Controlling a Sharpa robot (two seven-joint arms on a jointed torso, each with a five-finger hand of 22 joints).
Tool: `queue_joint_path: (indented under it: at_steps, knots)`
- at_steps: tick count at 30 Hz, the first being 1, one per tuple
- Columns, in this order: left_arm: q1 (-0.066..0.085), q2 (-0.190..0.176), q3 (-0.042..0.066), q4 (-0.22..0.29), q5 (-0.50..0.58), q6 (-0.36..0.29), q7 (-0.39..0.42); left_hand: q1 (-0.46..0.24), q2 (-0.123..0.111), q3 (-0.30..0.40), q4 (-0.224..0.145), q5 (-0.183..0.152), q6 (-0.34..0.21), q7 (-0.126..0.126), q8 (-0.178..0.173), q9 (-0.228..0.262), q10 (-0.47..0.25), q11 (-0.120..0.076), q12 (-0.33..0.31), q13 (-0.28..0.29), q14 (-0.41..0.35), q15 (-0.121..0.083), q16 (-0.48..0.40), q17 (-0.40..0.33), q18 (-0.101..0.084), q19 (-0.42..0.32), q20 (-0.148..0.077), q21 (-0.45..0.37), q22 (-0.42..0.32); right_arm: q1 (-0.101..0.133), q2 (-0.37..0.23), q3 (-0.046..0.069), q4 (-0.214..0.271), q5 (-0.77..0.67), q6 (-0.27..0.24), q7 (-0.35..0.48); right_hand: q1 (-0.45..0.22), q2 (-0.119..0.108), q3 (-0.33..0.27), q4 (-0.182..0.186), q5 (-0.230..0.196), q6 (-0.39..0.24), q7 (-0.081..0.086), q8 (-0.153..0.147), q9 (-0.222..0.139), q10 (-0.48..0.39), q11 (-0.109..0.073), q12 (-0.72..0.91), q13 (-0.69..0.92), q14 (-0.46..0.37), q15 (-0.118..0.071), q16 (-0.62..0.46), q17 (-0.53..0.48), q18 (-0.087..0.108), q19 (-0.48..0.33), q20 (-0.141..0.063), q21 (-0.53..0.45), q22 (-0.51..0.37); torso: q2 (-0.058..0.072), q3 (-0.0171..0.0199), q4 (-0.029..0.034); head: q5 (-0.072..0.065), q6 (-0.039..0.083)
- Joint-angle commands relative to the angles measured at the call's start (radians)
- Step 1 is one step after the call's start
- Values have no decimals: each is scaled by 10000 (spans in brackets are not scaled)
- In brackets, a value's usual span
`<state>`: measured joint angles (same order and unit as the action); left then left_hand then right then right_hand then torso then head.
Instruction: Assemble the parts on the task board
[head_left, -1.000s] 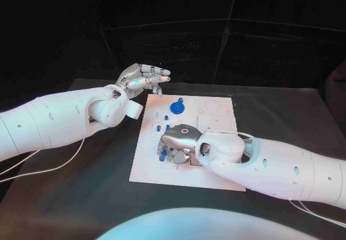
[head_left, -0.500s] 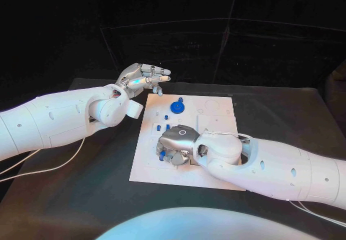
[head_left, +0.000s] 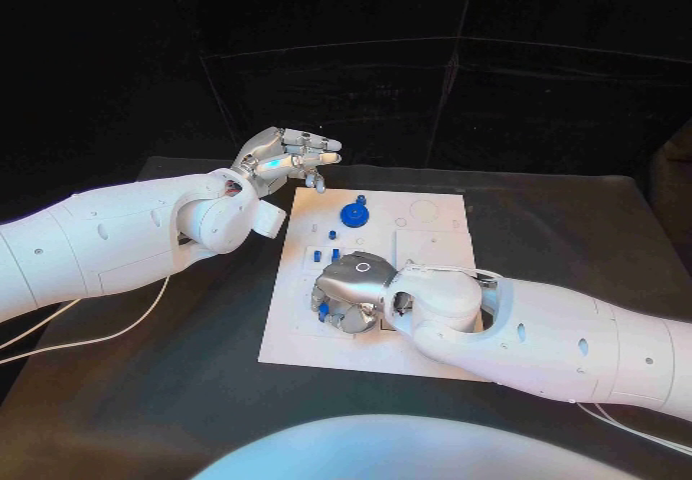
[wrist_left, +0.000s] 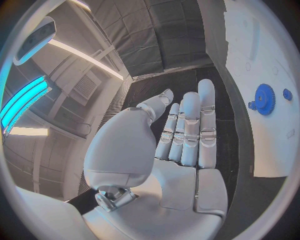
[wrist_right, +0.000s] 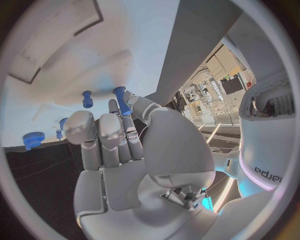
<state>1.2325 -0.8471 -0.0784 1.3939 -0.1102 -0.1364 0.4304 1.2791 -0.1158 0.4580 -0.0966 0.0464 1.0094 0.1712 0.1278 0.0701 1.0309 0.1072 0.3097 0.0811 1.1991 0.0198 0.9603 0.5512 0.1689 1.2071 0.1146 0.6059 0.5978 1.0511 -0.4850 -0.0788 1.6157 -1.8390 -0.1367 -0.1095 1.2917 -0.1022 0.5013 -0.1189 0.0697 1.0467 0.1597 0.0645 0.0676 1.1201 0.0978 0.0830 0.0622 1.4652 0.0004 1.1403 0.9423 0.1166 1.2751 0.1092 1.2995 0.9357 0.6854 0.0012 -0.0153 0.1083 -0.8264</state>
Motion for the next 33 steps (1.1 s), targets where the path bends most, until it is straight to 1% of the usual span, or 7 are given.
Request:
queue_joint_path:
  at_steps: [1,8,10,15,22,27,33]
  knots:
    - [18,-3,4,8,22,165,-29,50,59,-69,-3,51,2,28,55,-17,-86,2,35,-12,-63,-3,-27,-15,134,-55,17,-33,-19,13,-34,1,13,8,-342,103,-111,-60,-101,18,50,-118,3,-21,-10,-206,32,-79,-2,-8,90,-73,-67,36,-85,30,-70,-63,0,0,-3,2,10]
    - [19,-4,3,-13,22,193,-79,45,55,-84,-3,52,-4,29,55,-18,-110,6,34,-17,-71,1,-27,-24,133,-58,19,-41,-24,12,-365,-1,220,394,-1517,484,-493,-595,-1693,350,363,-1798,-97,-27,-33,-1735,206,-81,40,-278,241,-787,-971,273,-794,165,-865,-1455,1,6,-6,-10,30]
    - [18,-10,3,-21,22,207,-92,44,55,-88,-2,52,-5,30,55,-18,-117,8,33,-18,-74,2,-27,-27,133,-59,20,-44,-26,12,-596,1,390,673,-1840,665,-16,-261,-3284,691,523,-2188,-174,26,11,-2088,213,367,94,-275,250,-865,-1093,260,-792,239,-1036,-1654,-8,11,-15,-16,33]
    - [18,-29,0,-39,22,232,-103,27,53,-113,6,51,-12,33,56,-20,-143,14,36,-23,-87,9,-26,-40,130,-66,25,-56,-34,39,-1451,13,987,1846,-2452,1152,215,-191,-4722,1237,441,-3287,-63,-70,-72,-2099,165,904,83,-236,212,-995,-1287,324,-776,157,-1194,-1887,-27,0,-24,-86,66]
    - [17,-43,-15,-45,22,244,-111,27,53,-113,6,51,-12,33,56,-20,-143,14,36,-23,-87,9,-26,-40,130,-66,25,-56,-34,443,-3337,237,1908,4679,-2752,1008,568,344,-4996,1392,742,-1537,249,359,150,-890,129,1698,191,-109,173,-811,-1080,253,-481,118,-989,-1530,-71,-9,-64,-254,160]
    - [16,-36,-24,-23,22,245,-110,27,53,-113,6,51,-12,33,56,-20,-143,14,36,-23,-87,9,-26,-40,130,-66,25,-56,-34,763,-4664,309,2241,5563,-2117,-9,403,549,-5150,1552,934,-596,-214,819,285,1576,-458,3027,891,188,-237,44,-31,72,153,-182,-327,-343,-106,-39,-96,-543,222]
    - [16,-30,-28,34,22,255,-112,22,58,-124,10,52,-12,32,58,-19,-150,14,42,-24,-95,12,-26,-48,130,-70,28,-63,-39,851,-5741,291,2534,5580,-1733,-1893,-352,461,-5996,2132,1655,-230,-589,1311,368,2465,-820,6109,4134,404,-595,963,985,-265,1014,-600,673,1490,-137,-79,-184,-872,302]
